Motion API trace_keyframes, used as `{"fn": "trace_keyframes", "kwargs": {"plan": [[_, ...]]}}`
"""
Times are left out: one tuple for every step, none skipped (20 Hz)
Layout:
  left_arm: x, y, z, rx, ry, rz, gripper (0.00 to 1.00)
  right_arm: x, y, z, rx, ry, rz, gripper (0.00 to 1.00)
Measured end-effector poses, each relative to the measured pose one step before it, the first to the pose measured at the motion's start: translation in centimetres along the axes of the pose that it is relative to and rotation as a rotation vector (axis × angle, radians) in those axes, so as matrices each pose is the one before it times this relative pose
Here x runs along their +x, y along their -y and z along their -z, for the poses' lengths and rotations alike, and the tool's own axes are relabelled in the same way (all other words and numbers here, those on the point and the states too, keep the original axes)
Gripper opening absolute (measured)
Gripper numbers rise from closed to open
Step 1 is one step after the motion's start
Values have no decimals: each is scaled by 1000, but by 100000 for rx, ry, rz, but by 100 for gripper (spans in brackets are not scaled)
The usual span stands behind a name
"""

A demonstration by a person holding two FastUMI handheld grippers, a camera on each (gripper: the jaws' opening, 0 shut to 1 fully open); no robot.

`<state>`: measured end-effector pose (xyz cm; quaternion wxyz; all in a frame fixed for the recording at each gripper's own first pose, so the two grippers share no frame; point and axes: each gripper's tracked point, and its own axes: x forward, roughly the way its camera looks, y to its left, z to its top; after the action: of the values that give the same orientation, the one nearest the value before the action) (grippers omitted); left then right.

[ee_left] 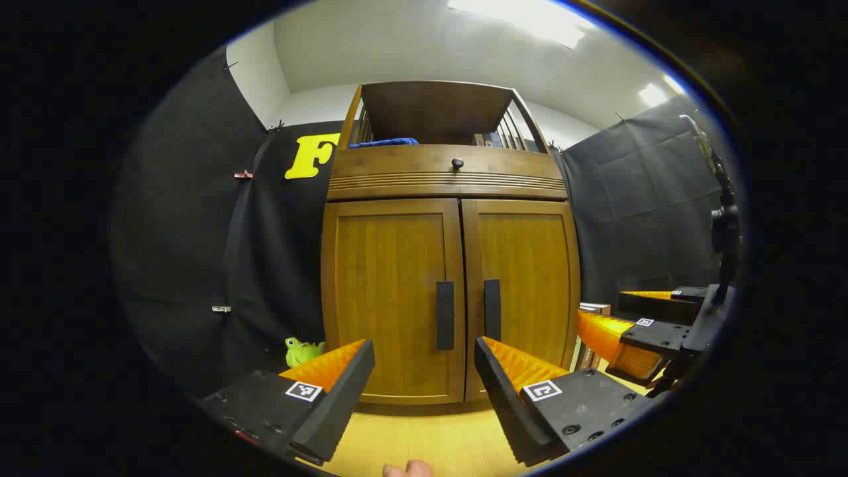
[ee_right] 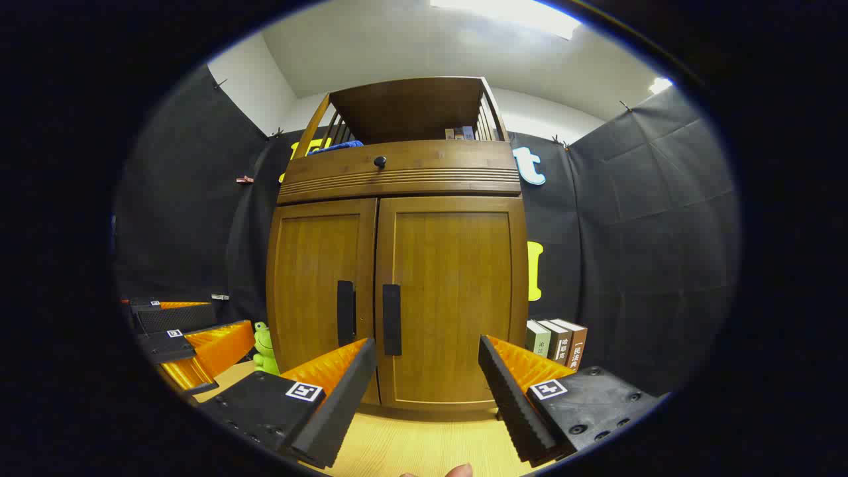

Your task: Open the right door of the double-door shoe cabinet with the right hand, and open the left door with the left hand.

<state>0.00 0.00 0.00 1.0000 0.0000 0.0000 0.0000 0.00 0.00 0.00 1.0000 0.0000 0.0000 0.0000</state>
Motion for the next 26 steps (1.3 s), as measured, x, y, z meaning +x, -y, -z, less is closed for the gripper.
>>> {"fn": "trace_keyframes", "kwargs": {"plan": [[28,160,-72,-645,148,-8,93,-20,35,-131,-43,238,-181,97],[-69,66,-11,-407,204,-75,93,-5,146,-33,-280,161,-54,97],[23,204,-121,-93,304,289,94,-15,210,-57,-137,145,59,97],[76,205,-12,195,227,135,93,-32,125,-33,263,38,-69,97],[57,92,20,440,-31,99,93,70,154,-59,779,131,114,97],[68,89,139,198,-82,-191,94,-111,160,45,985,-70,53,97],[103,71,13,-8,-114,-105,94,-25,122,-79,849,75,-10,97],[145,129,89,130,-246,-258,94,73,181,-28,54,112,187,97],[32,-9,-4,278,-100,-376,94,-21,171,-57,-391,121,155,97],[-4,16,8,218,57,-169,94,-39,94,74,-519,-172,7,97],[55,45,-115,-98,13,105,94,11,39,122,-306,-206,-85,97],[-6,284,145,-488,-101,432,94,-43,34,74,-30,-156,21,97],[6,117,-31,-563,96,459,93,-7,61,33,46,-26,-87,97],[92,-127,-94,-155,191,-73,93,23,-61,43,-216,-145,7,97],[59,-179,-101,217,285,-348,94,13,41,83,-232,-81,167,97],[2,-121,53,191,20,-376,94,37,11,117,-8,-198,-55,97],[19,-136,41,-18,-210,-343,94,43,-91,71,277,-286,-318,97],[-3,-71,58,-130,-271,-98,94,13,-263,27,333,-133,-350,98],[-51,-131,-90,-114,77,-217,94,-7,-209,-37,153,42,-294,98],[-65,-212,67,71,180,-320,94,71,-109,-4,-71,229,-158,98],[-225,-179,42,321,276,-52,93,127,-164,-12,-196,406,7,97],[-283,-157,209,418,243,199,93,200,-61,96,-62,535,295,97],[-477,-83,373,346,-96,311,93,258,-94,360,-44,-116,189,97],[-669,-215,719,238,177,155,94,301,-346,472,364,-677,-582,97],[-886,-281,552,169,339,-296,94,401,-415,659,780,-1335,-1029,97],[-926,-335,690,566,307,-362,94,472,-427,643,920,-1136,-1339,97]]}}
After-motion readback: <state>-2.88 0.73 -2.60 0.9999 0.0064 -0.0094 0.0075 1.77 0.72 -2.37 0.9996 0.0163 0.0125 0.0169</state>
